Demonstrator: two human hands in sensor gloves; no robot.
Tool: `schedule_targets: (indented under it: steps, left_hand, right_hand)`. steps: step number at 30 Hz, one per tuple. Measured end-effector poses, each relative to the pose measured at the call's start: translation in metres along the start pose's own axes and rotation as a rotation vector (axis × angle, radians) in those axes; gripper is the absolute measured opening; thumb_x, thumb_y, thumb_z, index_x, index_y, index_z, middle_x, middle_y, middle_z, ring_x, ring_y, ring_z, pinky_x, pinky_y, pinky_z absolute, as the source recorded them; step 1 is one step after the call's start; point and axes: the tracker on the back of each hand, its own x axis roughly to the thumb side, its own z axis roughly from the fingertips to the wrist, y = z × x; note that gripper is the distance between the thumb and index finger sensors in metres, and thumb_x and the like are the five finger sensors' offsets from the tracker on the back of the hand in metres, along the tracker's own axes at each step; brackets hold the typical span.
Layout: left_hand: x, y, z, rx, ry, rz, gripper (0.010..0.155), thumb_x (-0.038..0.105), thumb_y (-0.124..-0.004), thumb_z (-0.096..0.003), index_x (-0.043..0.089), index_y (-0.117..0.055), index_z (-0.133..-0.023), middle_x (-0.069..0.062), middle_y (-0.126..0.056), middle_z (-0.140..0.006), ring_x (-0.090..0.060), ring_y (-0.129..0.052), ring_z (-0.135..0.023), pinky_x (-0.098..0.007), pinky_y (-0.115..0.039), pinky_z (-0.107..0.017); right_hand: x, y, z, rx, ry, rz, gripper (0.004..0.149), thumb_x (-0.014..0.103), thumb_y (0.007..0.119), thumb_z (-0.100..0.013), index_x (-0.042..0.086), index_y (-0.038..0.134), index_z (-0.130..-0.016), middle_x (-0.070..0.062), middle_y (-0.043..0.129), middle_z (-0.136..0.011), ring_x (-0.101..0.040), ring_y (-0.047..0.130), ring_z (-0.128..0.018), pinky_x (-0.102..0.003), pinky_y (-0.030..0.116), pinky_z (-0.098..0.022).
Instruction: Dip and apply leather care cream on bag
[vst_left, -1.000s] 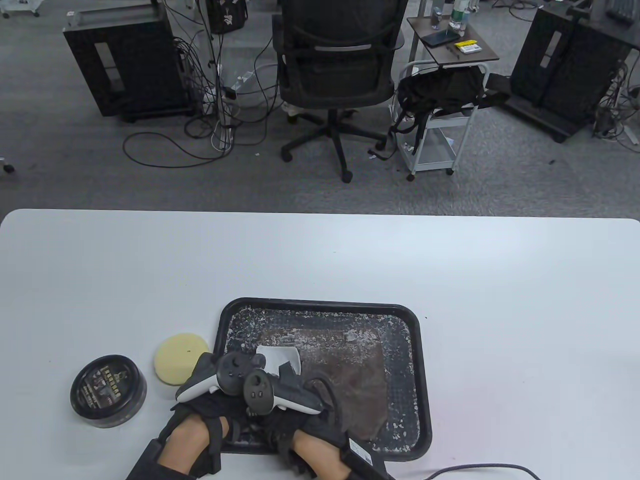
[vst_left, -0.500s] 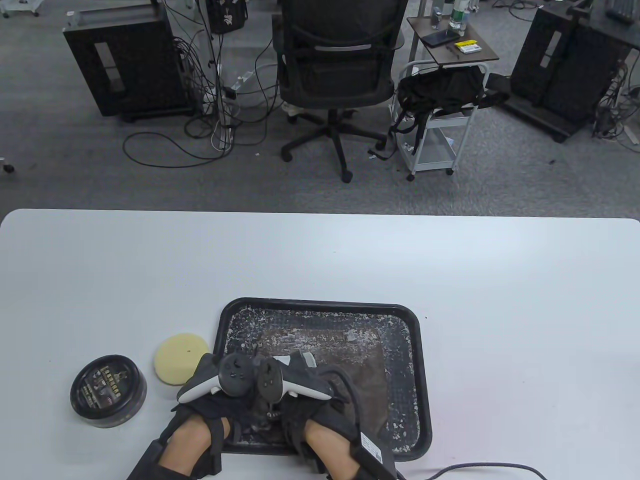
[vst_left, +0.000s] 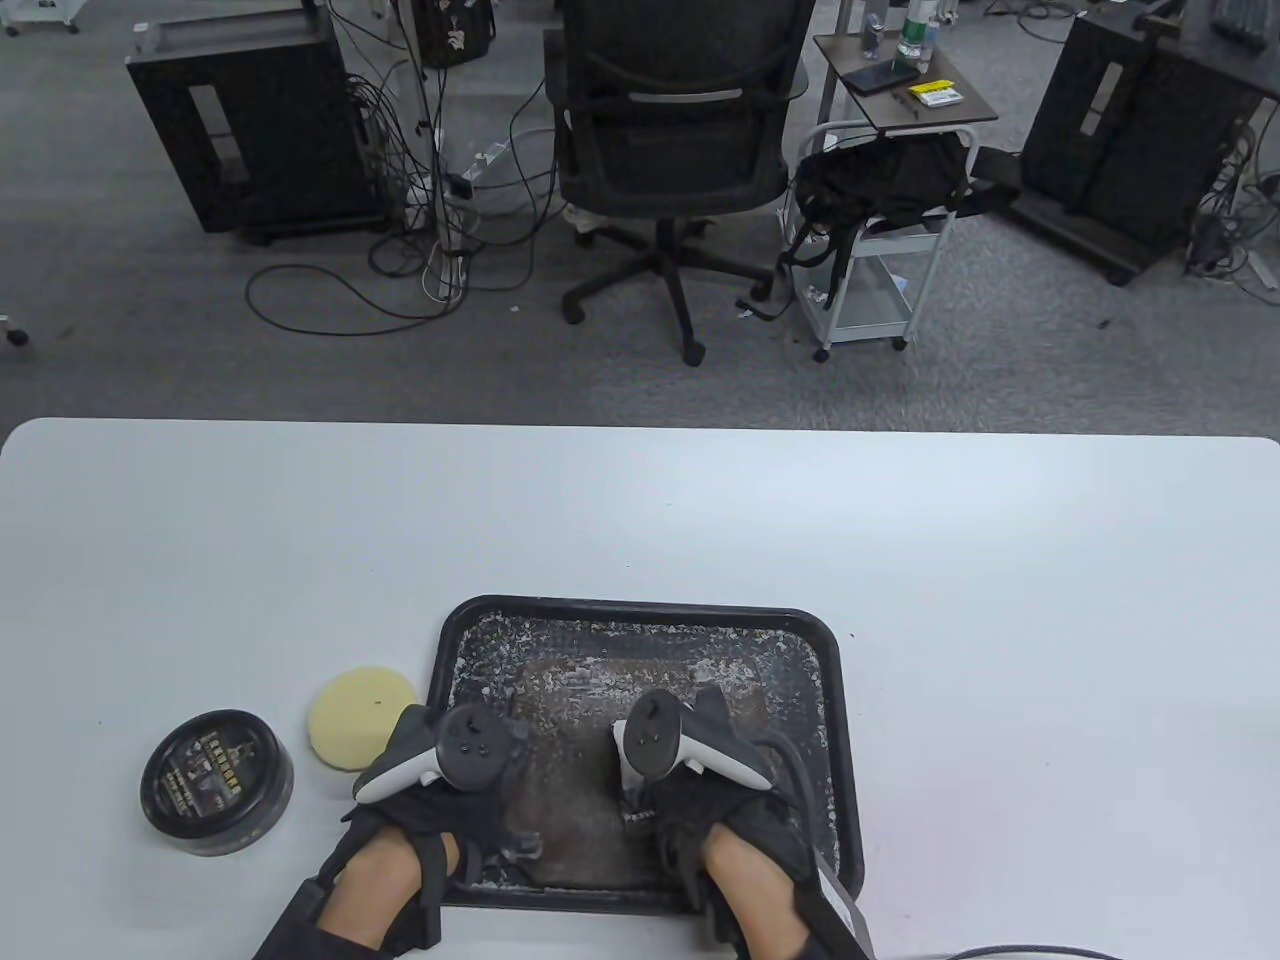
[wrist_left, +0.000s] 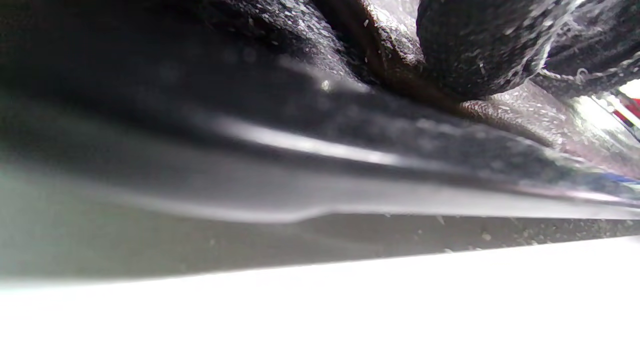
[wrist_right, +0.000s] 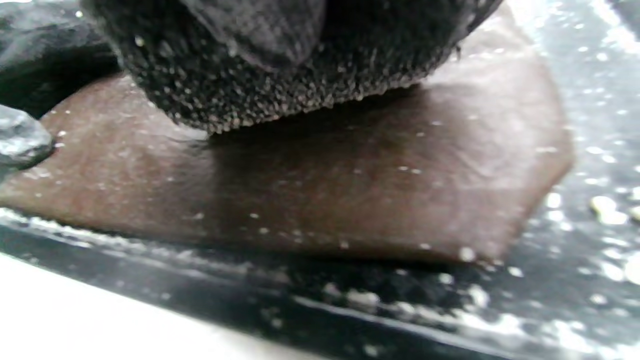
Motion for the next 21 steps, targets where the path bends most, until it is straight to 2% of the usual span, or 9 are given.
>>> schedule_targets:
  steps: [10, 16, 18, 21]
  left_hand:
    - [0.0, 0.0, -0.001, -0.004, 0.002, 0.002, 0.097, 0.056, -0.079, -0.0375, 0.029, -0.008, -0.098, 0.002, -0.008, -0.107, -0.025, -0.014, -0.103, -0.051, -0.017, -0.073]
    - [-0.001, -0.002, -0.001, -0.015, -0.002, 0.01, 0.094, 0.055, -0.078, -0.0383, 0.029, -0.01, -0.098, 0.002, -0.006, -0.106, -0.026, -0.011, -0.103, -0.052, -0.014, -0.072]
    - [-0.002, -0.002, -0.001, -0.015, -0.001, 0.018, 0.086, 0.055, -0.078, -0.0384, 0.031, -0.023, -0.101, 0.006, -0.008, -0.105, -0.025, -0.011, -0.103, -0.051, -0.014, -0.072]
    - [-0.004, -0.001, 0.0, 0.007, -0.006, 0.037, 0.081, 0.054, -0.077, -0.0391, 0.032, -0.028, -0.1, 0.008, -0.011, -0.105, -0.024, -0.013, -0.102, -0.05, -0.015, -0.071]
  right_hand:
    - [-0.042, 0.008, 0.023, -0.087, 0.087, -0.025, 0.055, 0.015, 0.072, -0.042, 0.023, 0.073, -0.097, -0.011, 0.061, -0.106, -0.04, 0.062, -0.095, -0.061, 0.059, -0.068]
    - [-0.045, 0.008, 0.026, -0.078, 0.165, 0.003, 0.057, 0.014, 0.072, -0.042, 0.016, 0.069, -0.099, -0.021, 0.06, -0.103, -0.048, 0.067, -0.091, -0.061, 0.064, -0.065]
    - [-0.044, 0.008, 0.026, -0.089, 0.148, 0.005, 0.057, 0.014, 0.073, -0.042, 0.015, 0.069, -0.099, -0.021, 0.061, -0.103, -0.048, 0.067, -0.091, -0.061, 0.064, -0.065]
    - [-0.036, 0.01, 0.021, -0.132, 0.048, 0.077, 0.056, 0.014, 0.073, -0.041, 0.014, 0.071, -0.098, -0.022, 0.064, -0.101, -0.049, 0.07, -0.089, -0.061, 0.064, -0.065]
